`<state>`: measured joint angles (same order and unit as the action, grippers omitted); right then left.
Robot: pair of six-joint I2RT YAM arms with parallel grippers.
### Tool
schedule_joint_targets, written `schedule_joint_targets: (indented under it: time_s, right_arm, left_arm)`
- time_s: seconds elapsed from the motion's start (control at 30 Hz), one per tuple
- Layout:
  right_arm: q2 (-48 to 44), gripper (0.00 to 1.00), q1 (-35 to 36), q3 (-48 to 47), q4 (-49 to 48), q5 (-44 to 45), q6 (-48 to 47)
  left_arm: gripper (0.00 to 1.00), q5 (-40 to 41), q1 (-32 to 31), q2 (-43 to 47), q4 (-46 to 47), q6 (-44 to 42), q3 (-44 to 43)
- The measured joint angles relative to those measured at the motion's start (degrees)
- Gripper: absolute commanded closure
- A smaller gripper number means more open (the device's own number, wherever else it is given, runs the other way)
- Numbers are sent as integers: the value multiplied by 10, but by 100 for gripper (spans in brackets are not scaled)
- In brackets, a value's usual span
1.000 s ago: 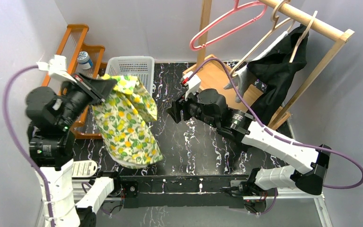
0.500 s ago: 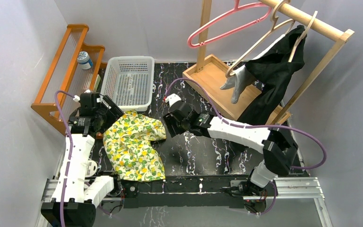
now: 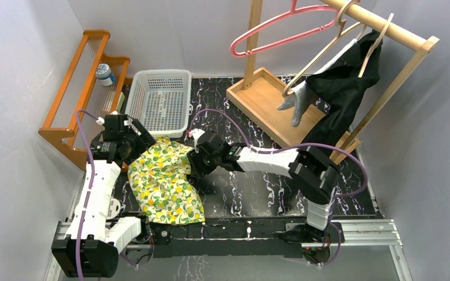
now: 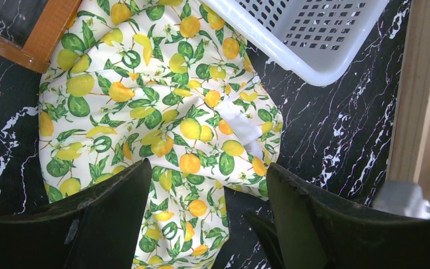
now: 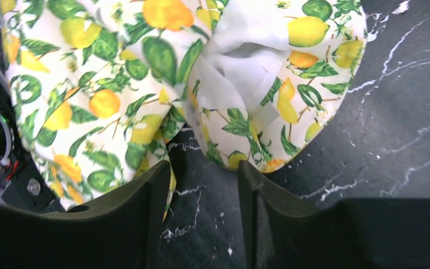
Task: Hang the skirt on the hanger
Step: Flatten out the skirt at the center of the board.
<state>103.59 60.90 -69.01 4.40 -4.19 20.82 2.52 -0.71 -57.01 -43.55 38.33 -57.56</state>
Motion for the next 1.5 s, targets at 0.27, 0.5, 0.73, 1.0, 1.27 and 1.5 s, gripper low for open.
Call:
schedule_joint_targets:
  time_s: [0.27, 0.5, 0.73, 1.0, 1.27, 1.5]
  right_arm:
    - [63, 100, 1, -21, -2, 17, 10]
    - [-121, 100, 1, 157, 4, 11, 10]
    - [-240, 100, 0, 228, 66, -67, -20]
    - [-242, 100, 0, 252, 124, -91, 2]
    - [-287, 100, 0, 287, 173, -19, 67]
    - [-313, 100, 0, 319, 188, 32, 108]
  left_arm:
    - [26, -4, 0, 0, 1, -4, 1]
    - [33, -47, 0, -16, 24, -26, 1]
    - [33, -111, -9, -88, 74, -47, 6]
    - [29, -85, -104, -170, 108, -47, -7]
    - [27, -55, -204, -301, 144, -43, -104]
    - [30, 0, -268, -432, 129, -19, -225]
